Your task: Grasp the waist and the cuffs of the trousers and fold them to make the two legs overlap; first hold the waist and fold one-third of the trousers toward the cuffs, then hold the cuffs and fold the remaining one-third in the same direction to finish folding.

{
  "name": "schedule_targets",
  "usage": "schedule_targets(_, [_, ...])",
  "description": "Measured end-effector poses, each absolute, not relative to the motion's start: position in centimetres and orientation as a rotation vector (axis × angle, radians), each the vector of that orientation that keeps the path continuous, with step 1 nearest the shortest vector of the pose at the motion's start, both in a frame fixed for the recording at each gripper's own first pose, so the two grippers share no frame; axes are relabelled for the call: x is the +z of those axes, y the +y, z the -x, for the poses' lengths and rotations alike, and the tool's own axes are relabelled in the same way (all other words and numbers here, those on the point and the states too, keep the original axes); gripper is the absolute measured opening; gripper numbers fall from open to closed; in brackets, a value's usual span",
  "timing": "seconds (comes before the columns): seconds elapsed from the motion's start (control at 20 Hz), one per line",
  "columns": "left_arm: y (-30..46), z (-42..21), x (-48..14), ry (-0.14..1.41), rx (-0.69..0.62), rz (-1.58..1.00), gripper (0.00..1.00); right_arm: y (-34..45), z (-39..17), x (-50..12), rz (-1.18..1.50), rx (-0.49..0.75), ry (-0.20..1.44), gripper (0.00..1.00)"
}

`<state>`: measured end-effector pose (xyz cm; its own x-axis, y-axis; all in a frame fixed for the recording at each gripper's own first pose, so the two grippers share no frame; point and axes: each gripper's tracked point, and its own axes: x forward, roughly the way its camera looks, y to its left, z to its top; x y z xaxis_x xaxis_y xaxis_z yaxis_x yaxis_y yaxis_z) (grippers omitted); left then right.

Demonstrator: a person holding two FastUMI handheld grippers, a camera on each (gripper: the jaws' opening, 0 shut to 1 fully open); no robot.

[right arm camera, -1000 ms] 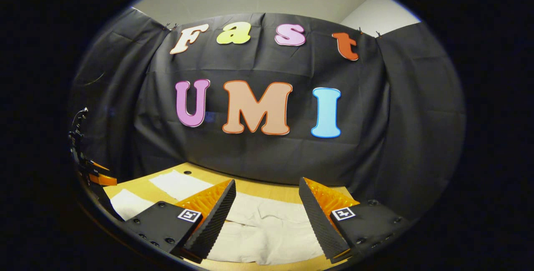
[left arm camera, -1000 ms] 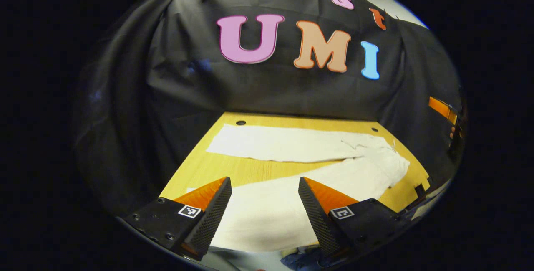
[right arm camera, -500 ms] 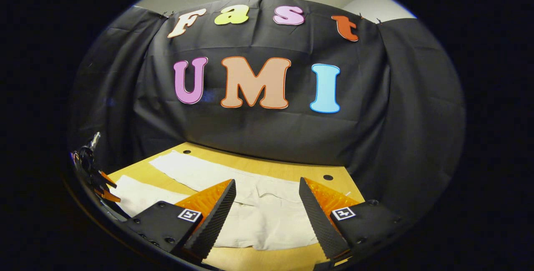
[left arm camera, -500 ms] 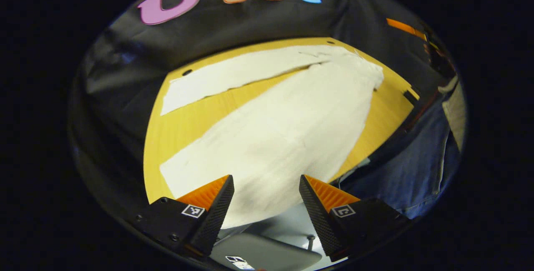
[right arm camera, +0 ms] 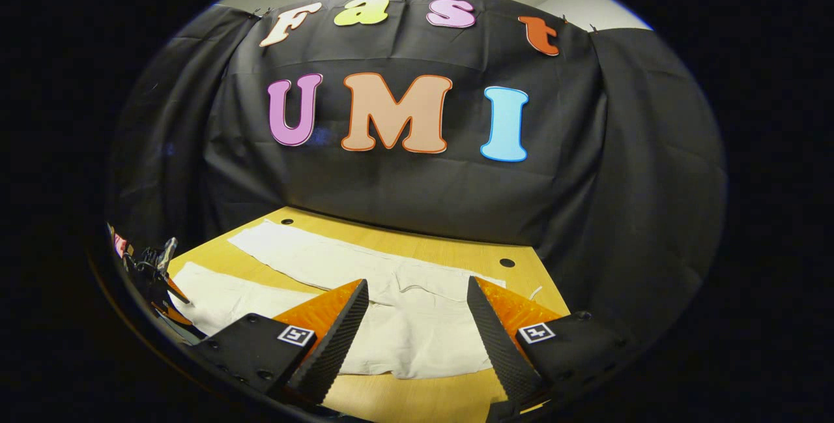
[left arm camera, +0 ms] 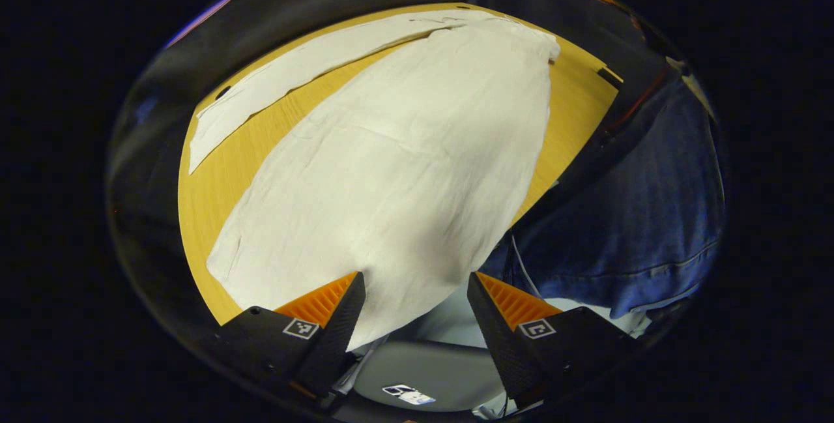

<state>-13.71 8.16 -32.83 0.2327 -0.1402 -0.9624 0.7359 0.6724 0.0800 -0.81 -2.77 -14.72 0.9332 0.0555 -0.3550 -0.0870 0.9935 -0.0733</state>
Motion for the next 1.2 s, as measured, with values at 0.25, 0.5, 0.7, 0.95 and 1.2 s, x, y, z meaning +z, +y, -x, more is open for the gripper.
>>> schedule_targets(0.25, [8.9, 14.5, -34.0, 1.227, -0.731, -0.739, 0.94, -3.1, 0.8, -15.1, 0.085, 0.051, 0.368, 0.98])
schedule_targets(0.5, [9.1, 14.5, -34.0, 1.219, -0.726, -0.798, 0.93, -3.7, 0.8, -15.4, 0.089, 0.034, 0.373, 0.98])
schedule_targets(0.7, [9.6, 13.5, -34.4, 1.220, -0.713, -0.848, 0.86, -3.8, 0.7, -15.5, 0.090, 0.031, 0.373, 0.98])
schedule_targets(0.95, [9.8, 13.6, -34.1, 1.241, -0.712, -0.845, 0.69, -4.0, 0.5, -15.6, 0.079, 0.019, 0.371, 0.98])
schedule_targets(1.2, [10.3, 13.6, -34.0, 1.275, -0.744, -0.904, 0.56, -4.6, 0.5, -15.8, 0.070, 0.011, 0.373, 0.98])
